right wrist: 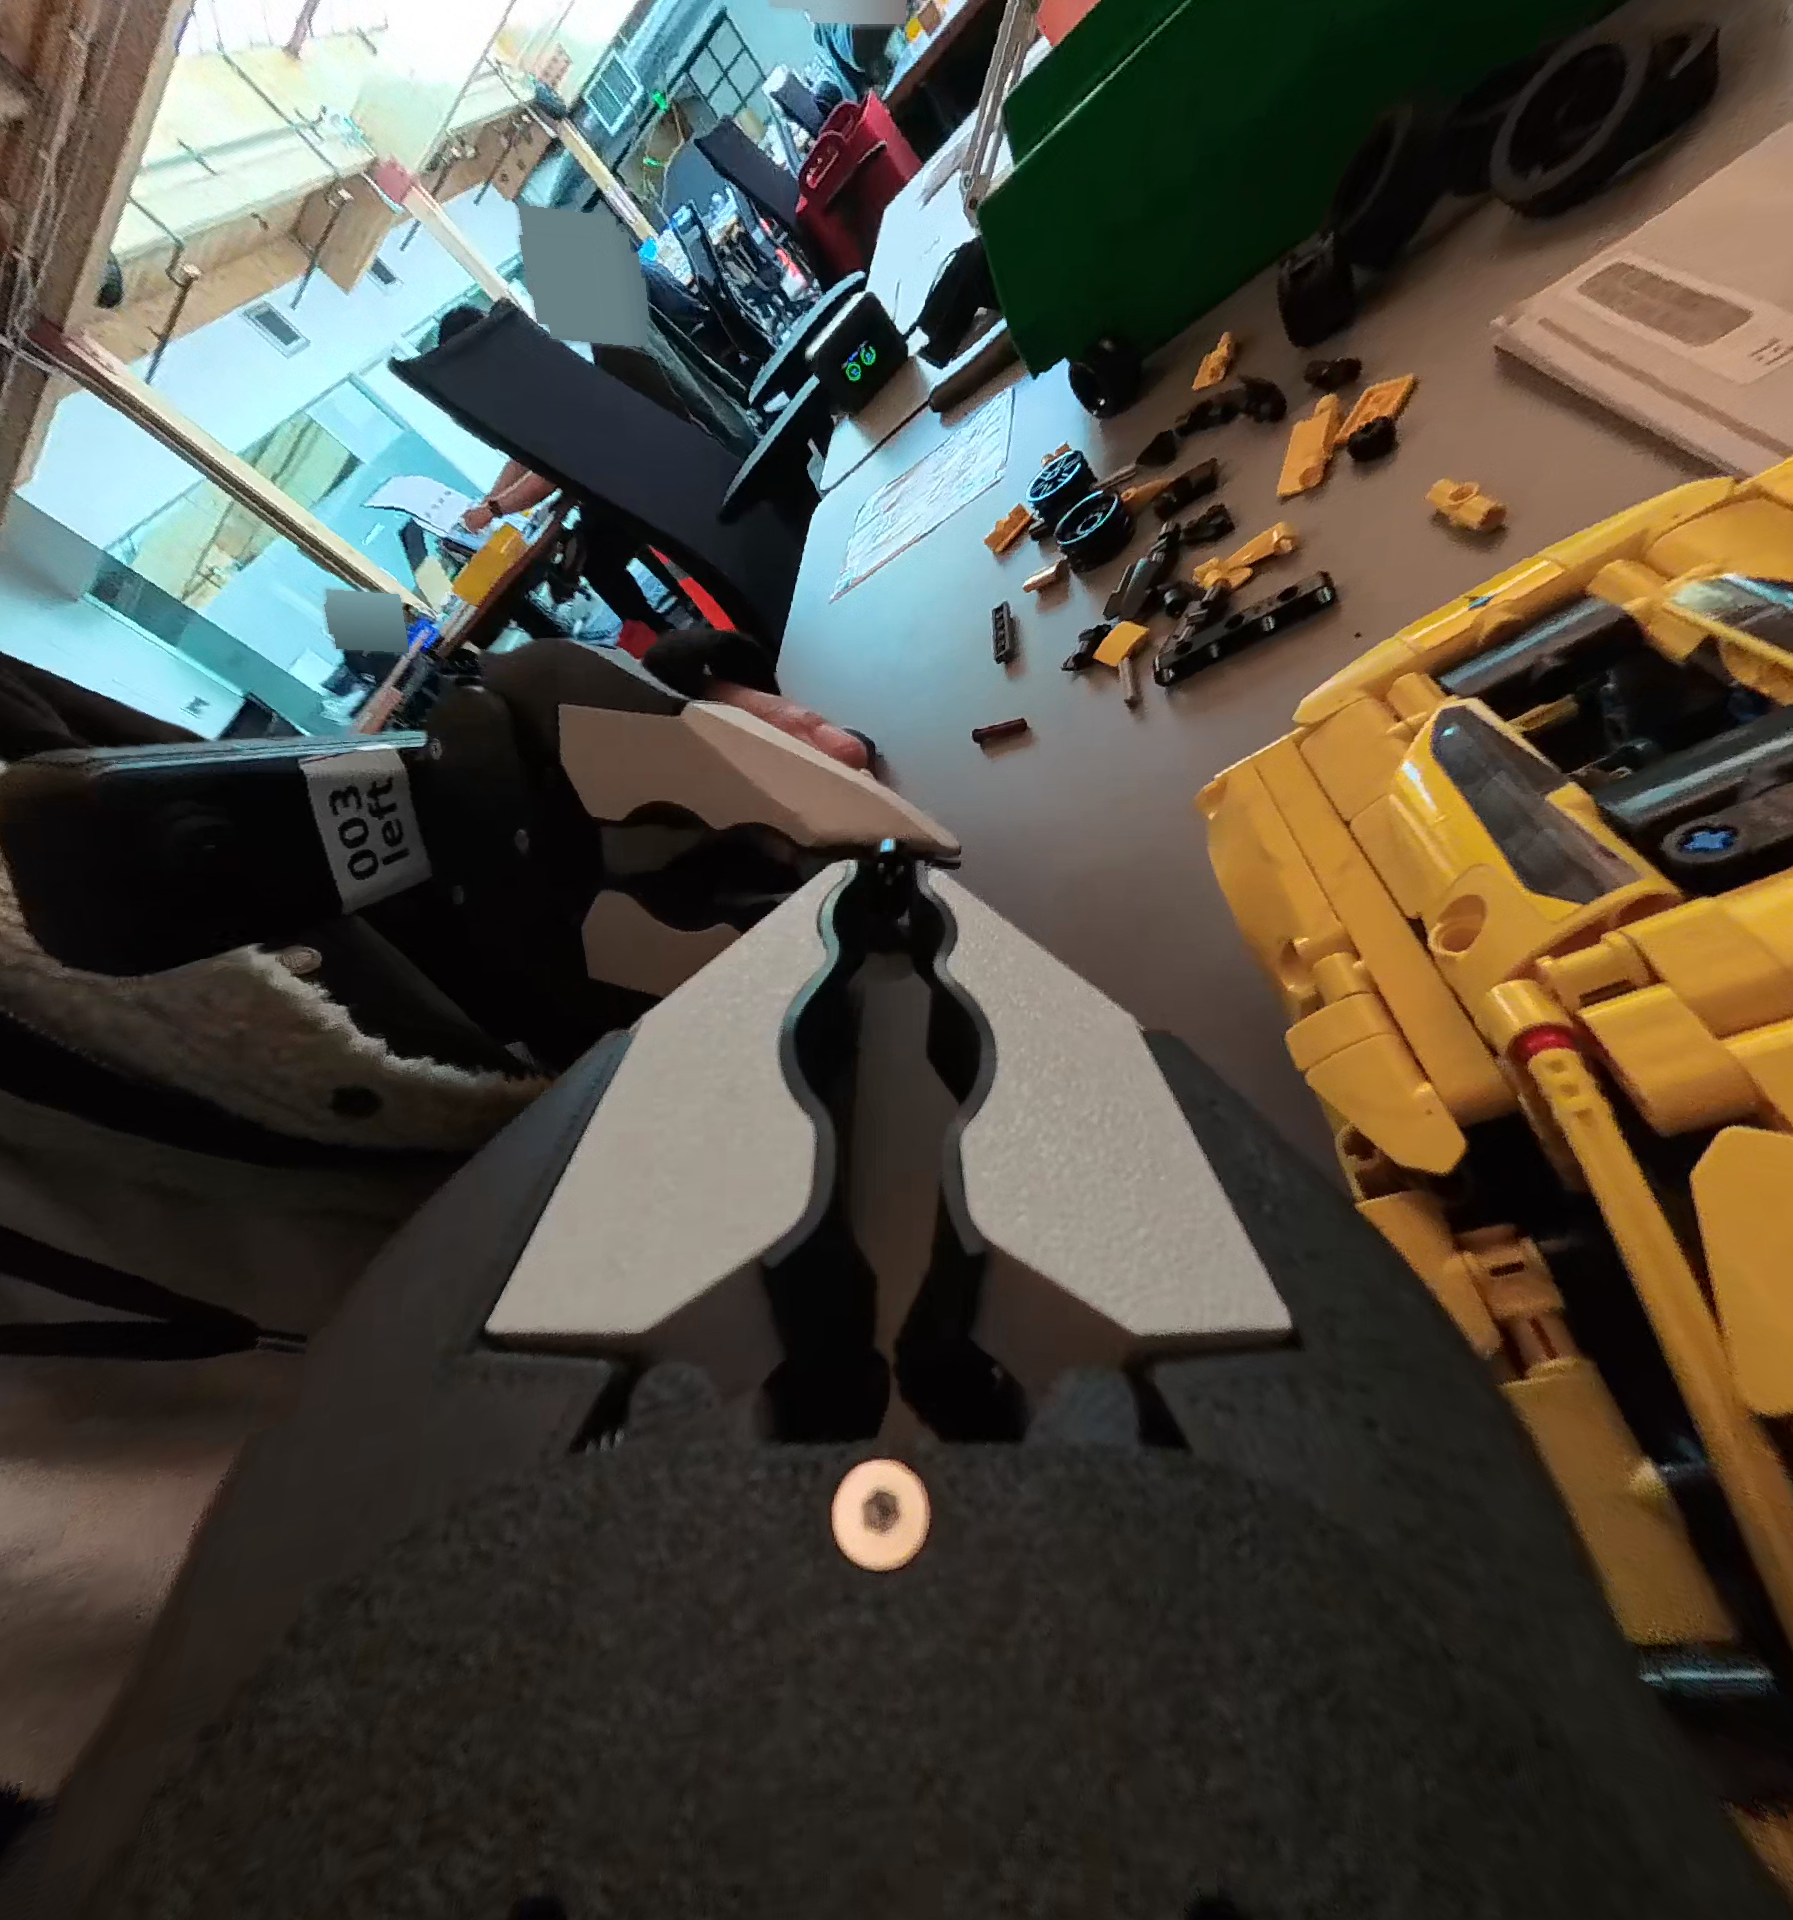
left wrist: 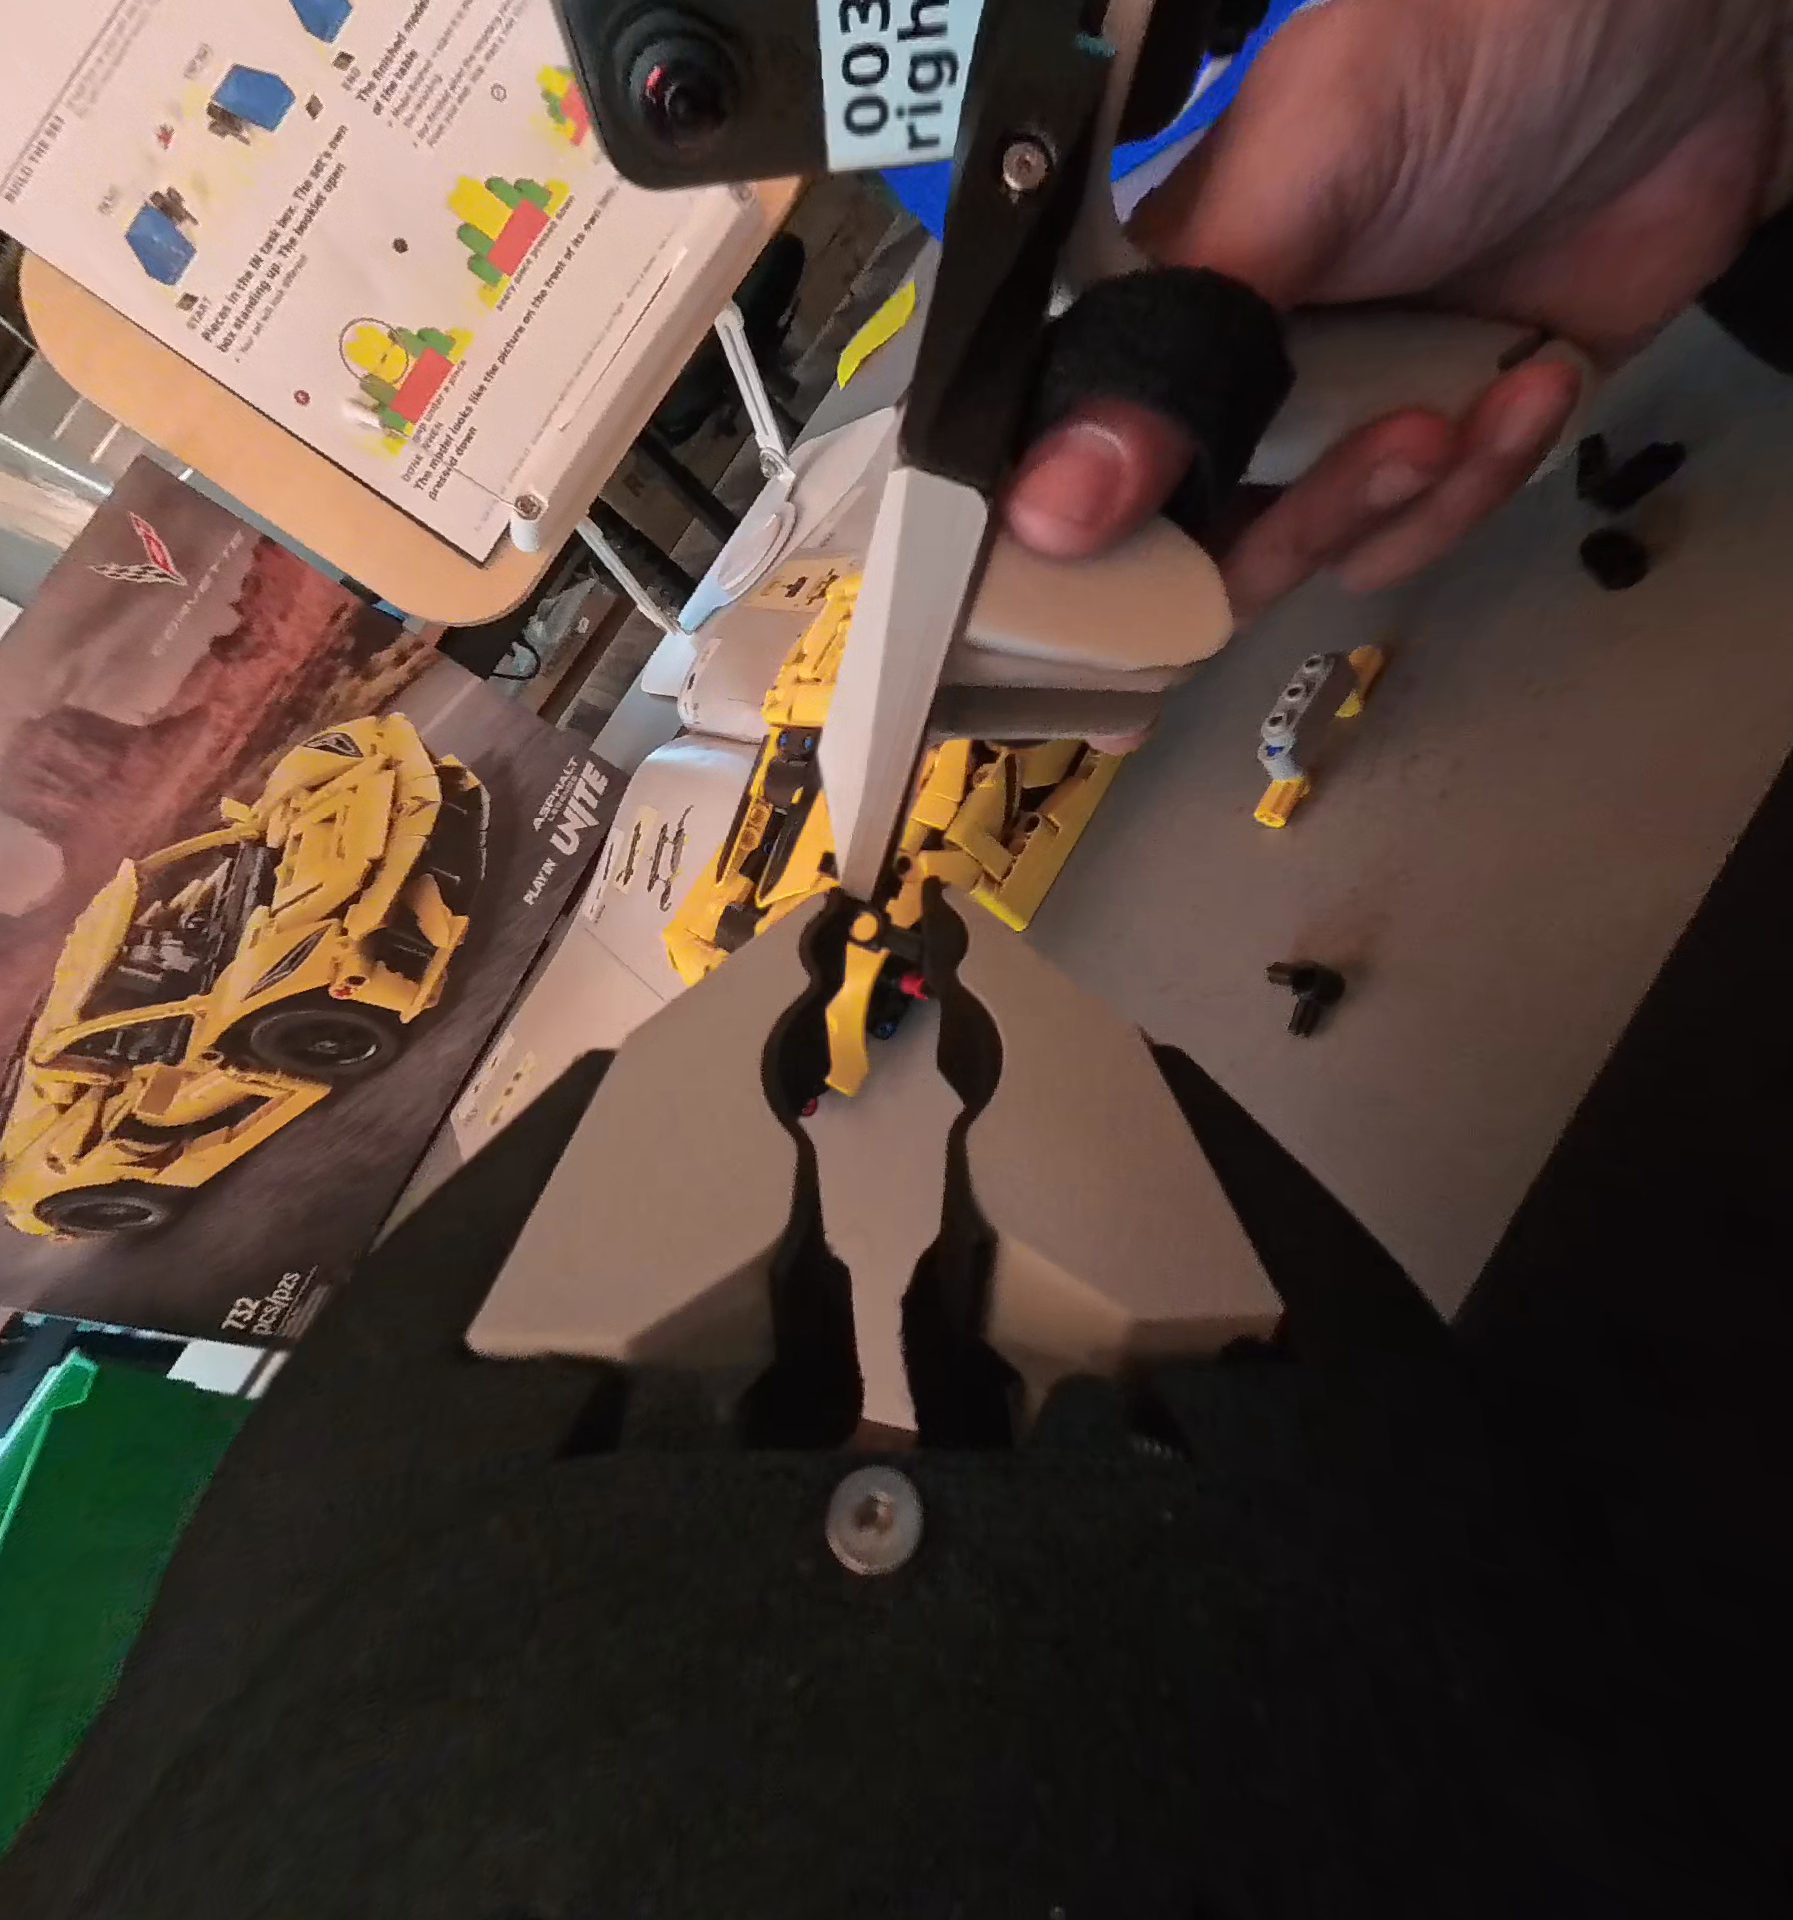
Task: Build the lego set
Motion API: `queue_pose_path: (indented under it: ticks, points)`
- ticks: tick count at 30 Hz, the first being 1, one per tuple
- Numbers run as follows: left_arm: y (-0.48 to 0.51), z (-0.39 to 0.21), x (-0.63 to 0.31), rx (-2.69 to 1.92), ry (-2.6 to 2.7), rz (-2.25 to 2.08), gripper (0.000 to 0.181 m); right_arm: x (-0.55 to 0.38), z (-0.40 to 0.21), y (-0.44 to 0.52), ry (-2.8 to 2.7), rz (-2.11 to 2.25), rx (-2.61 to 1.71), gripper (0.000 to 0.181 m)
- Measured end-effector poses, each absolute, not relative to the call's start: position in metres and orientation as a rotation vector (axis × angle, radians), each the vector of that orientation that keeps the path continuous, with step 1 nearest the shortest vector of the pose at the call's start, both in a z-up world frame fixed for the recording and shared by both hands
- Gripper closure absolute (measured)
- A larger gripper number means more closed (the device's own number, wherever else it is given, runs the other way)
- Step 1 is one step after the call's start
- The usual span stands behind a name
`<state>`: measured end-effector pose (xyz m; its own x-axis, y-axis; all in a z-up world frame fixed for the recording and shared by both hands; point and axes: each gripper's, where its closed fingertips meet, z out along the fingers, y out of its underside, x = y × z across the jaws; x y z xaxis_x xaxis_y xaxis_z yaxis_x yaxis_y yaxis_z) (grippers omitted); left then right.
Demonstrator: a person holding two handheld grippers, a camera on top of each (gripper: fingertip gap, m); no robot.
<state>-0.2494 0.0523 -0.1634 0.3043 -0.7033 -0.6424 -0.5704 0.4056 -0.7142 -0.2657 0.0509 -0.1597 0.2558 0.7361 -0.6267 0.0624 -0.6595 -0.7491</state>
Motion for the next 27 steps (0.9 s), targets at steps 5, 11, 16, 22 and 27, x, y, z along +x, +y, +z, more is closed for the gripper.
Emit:
queue_pose_path:
  ticks: [5,11,16,22,27]
  points:
    - [0.054,-0.1585,-0.2495,-1.278,1.333,-0.216,0.168,-0.2639,-0.1533,0.0519,-0.706,1.457,-1.9,0.174]
    - [0.0547,-0.161,-0.2493,-1.272,1.343,-0.197,0.168,-0.2661,-0.1602,0.0502,-0.74,1.42,-1.924,0.176]
    - [0.053,-0.1612,-0.2476,-1.261,1.351,-0.199,0.168,-0.2647,-0.1565,0.0507,-0.718,1.455,-1.912,0.174]
    - [0.0528,-0.1607,-0.2469,-1.289,1.338,-0.227,0.169,-0.2658,-0.1573,0.0503,-0.684,1.5,-1.916,0.175]
    - [0.0518,-0.1596,-0.2467,-1.288,1.331,-0.229,0.17,-0.2675,-0.1566,0.0501,-0.677,1.497,-1.907,0.175]
